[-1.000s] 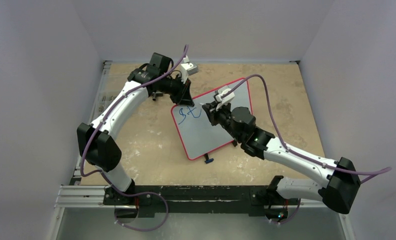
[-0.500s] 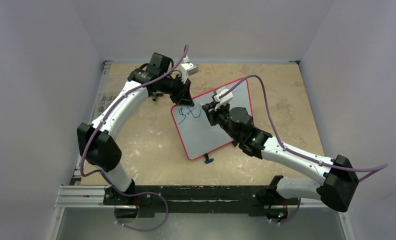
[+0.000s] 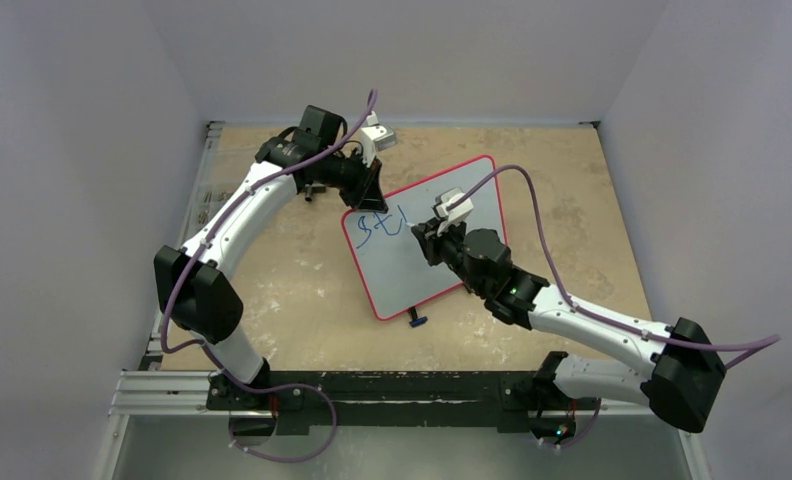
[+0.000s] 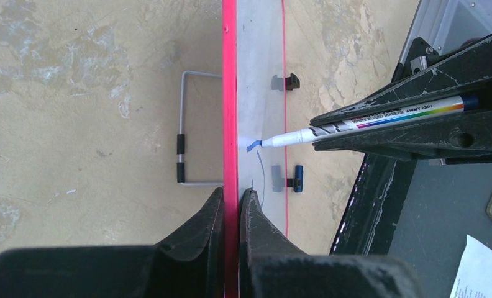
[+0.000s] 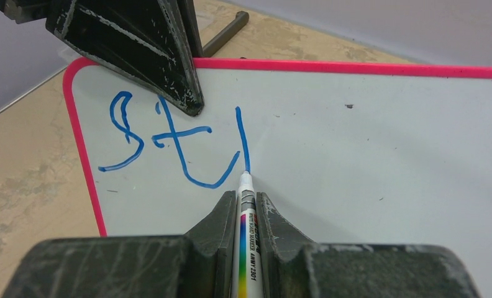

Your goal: Write a sentence on the whiteboard

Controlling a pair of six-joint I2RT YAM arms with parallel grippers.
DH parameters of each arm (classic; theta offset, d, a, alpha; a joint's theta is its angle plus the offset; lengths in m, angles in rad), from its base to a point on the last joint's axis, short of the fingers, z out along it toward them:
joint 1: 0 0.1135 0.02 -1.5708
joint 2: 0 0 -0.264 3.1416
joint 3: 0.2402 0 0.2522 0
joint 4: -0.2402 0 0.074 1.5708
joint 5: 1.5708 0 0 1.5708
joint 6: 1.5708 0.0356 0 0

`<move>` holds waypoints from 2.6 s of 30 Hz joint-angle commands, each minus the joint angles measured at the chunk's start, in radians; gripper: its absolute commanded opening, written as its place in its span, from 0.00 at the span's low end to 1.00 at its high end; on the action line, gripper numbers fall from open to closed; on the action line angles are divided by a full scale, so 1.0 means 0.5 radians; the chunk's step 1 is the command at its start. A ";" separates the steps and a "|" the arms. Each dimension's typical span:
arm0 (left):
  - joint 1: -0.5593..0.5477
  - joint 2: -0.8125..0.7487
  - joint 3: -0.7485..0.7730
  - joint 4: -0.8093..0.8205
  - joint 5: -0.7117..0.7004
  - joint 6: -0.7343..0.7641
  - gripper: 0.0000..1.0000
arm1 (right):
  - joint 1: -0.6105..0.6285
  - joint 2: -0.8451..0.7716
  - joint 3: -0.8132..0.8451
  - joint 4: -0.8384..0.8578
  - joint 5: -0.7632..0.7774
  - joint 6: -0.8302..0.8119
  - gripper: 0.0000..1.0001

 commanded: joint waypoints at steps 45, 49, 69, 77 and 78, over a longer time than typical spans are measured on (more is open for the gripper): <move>-0.066 0.016 -0.027 -0.186 -0.164 0.260 0.00 | -0.032 -0.070 0.288 -0.139 0.249 -0.057 0.00; -0.066 0.017 -0.027 -0.185 -0.162 0.260 0.00 | -0.035 -0.140 0.245 -0.136 0.304 -0.065 0.00; -0.066 0.022 -0.032 -0.184 -0.171 0.262 0.00 | -0.094 0.057 0.272 -0.048 0.250 -0.072 0.00; -0.066 0.025 -0.030 -0.186 -0.173 0.261 0.00 | -0.093 0.112 0.276 -0.029 0.180 -0.064 0.00; -0.066 0.025 -0.030 -0.185 -0.173 0.261 0.00 | -0.094 0.113 0.271 -0.024 0.170 -0.064 0.00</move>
